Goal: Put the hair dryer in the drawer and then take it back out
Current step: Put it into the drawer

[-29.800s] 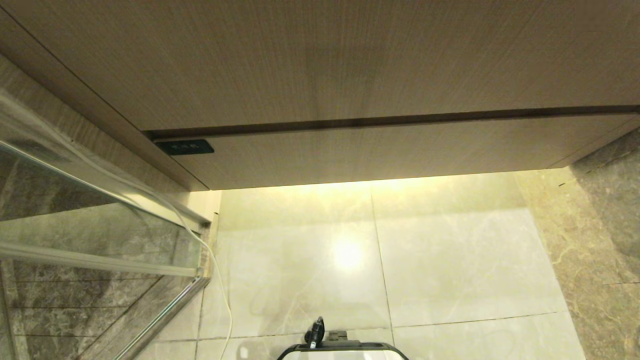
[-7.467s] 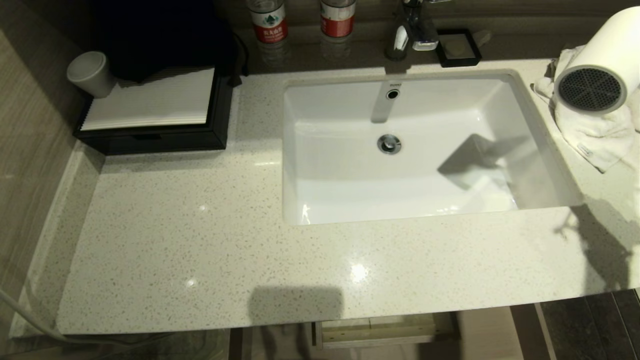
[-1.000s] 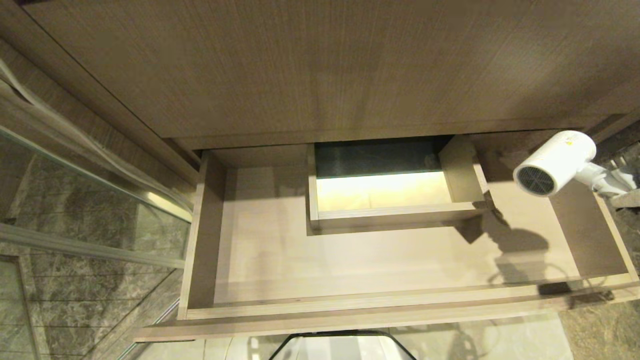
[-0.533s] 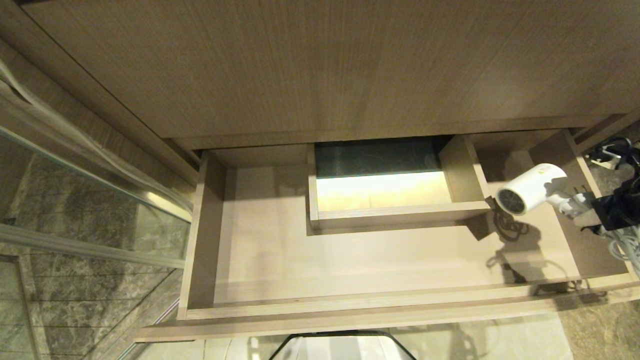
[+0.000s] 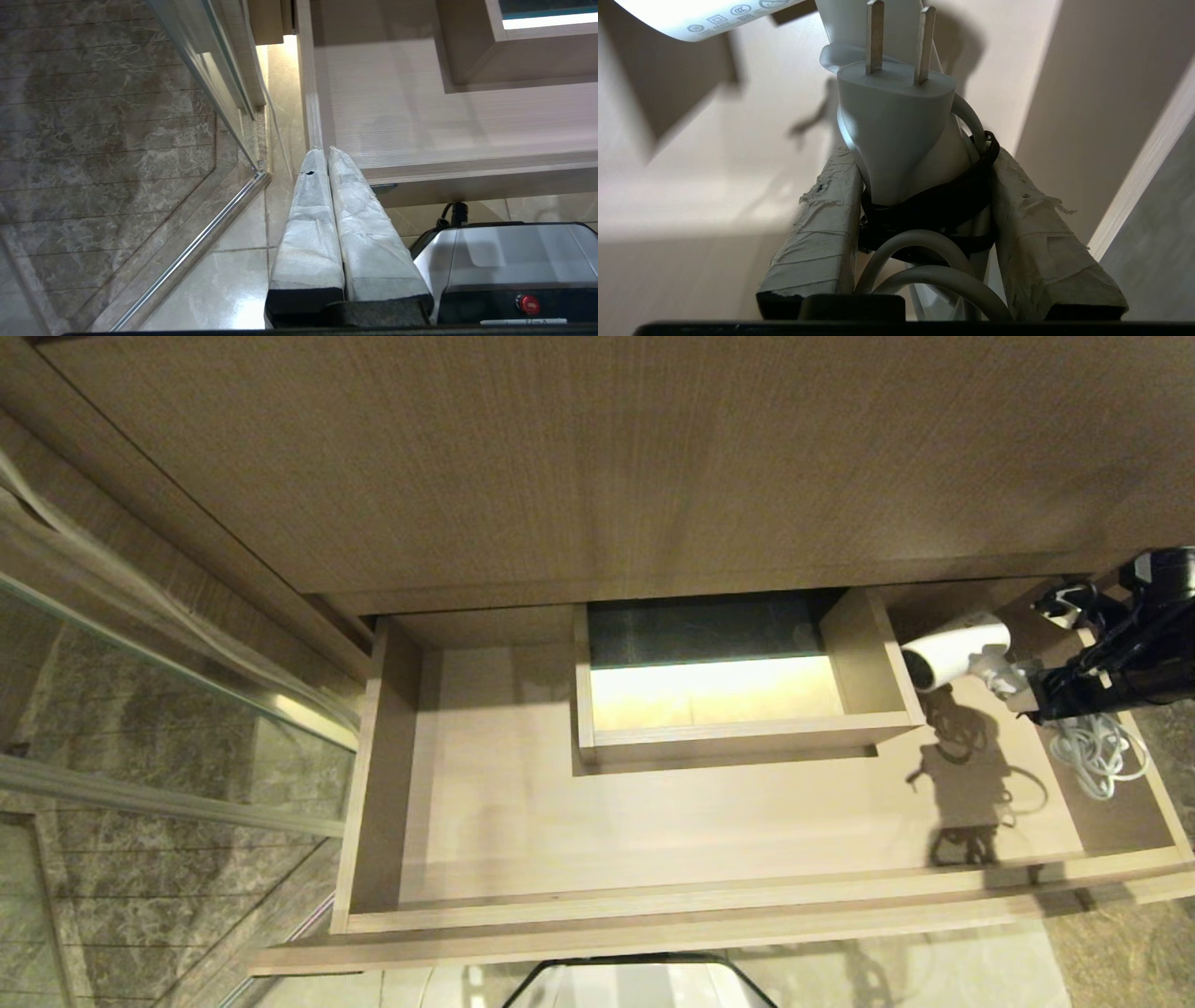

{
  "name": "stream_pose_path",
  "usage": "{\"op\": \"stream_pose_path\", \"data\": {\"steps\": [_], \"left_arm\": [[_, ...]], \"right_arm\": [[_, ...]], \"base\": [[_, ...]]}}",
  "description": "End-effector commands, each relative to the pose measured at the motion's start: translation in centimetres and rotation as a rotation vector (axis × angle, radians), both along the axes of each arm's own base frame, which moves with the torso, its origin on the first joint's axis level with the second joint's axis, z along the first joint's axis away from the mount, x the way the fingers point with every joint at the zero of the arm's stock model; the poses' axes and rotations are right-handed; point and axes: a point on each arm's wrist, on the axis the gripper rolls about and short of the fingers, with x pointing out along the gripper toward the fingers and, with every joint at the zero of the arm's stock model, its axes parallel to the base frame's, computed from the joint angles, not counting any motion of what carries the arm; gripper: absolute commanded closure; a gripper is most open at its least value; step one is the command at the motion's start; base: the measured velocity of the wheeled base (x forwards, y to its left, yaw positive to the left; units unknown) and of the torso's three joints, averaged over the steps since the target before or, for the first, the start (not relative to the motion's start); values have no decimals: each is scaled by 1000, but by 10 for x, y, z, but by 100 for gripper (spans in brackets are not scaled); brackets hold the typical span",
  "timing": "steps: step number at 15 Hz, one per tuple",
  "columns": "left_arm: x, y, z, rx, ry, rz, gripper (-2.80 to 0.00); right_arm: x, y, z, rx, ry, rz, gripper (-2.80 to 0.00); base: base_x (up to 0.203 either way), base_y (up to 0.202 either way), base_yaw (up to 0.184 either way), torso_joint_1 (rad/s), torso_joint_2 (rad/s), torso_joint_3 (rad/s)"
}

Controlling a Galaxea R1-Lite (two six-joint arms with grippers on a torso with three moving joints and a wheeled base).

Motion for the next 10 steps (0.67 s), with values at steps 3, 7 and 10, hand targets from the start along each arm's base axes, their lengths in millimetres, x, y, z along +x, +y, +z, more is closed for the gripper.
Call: {"op": "stream_pose_path", "data": {"steps": [3, 7, 10], "left_arm": [[0, 0, 0, 0, 1, -1, 0], [0, 0, 0, 0, 0, -1, 0], [0, 0, 0, 1, 1, -1, 0]], "right_arm": [[37, -14, -34, -32, 16, -41, 0], [63, -23, -55, -55, -51, -44, -2], [77, -21, -73, -78, -110, -28, -280]], "base": [[0, 0, 0, 0, 0, 0], [0, 0, 0, 0, 0, 0], [0, 0, 0, 0, 0, 0]]}}
